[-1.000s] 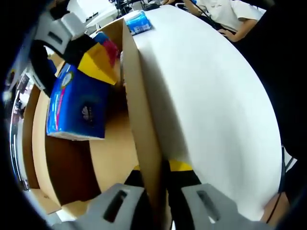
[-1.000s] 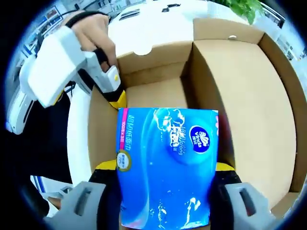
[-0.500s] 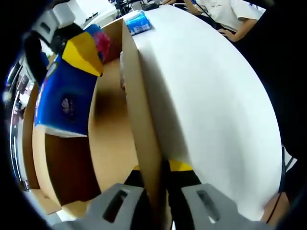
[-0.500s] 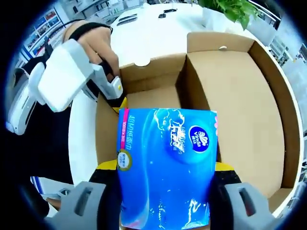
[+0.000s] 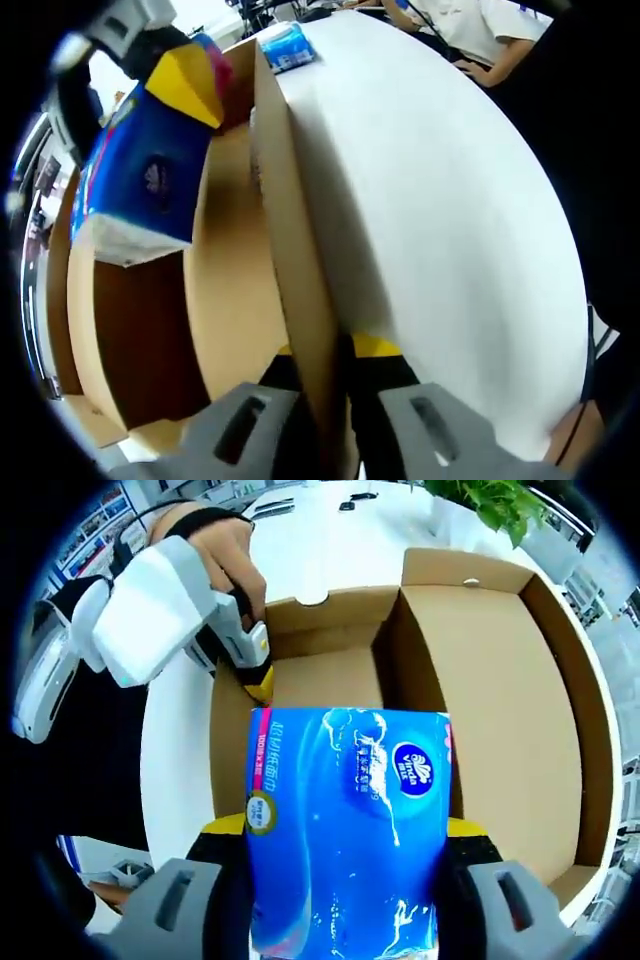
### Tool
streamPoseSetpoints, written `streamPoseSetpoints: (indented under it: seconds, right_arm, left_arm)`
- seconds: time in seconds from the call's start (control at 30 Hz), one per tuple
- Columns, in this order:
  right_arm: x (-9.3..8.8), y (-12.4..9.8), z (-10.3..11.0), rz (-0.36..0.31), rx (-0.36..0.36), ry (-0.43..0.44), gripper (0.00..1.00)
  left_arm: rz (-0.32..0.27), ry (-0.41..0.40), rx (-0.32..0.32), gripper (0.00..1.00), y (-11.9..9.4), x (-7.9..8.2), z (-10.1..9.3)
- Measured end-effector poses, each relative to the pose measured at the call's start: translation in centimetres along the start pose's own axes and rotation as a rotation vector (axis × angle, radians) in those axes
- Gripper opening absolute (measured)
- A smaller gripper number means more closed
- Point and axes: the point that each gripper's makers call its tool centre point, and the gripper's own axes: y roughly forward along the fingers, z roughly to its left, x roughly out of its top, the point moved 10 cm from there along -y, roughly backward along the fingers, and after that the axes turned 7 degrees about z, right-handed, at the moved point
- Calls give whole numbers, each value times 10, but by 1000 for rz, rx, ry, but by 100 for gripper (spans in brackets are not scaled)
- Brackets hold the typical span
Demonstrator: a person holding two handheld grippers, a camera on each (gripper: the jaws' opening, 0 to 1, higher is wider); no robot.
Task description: Operate the shoe box by opening the lid, removing the specified soft item, and placing it in the target area until the item is outside and the box remains undamaged.
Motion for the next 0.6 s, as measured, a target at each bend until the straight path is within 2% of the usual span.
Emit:
streamPoseSetpoints:
  seconds: [0.6]
  right_arm:
    - [-23, -33, 8, -5, -69, 9, 72]
  left_arm:
    - [2, -2, 2, 5, -1, -1, 0]
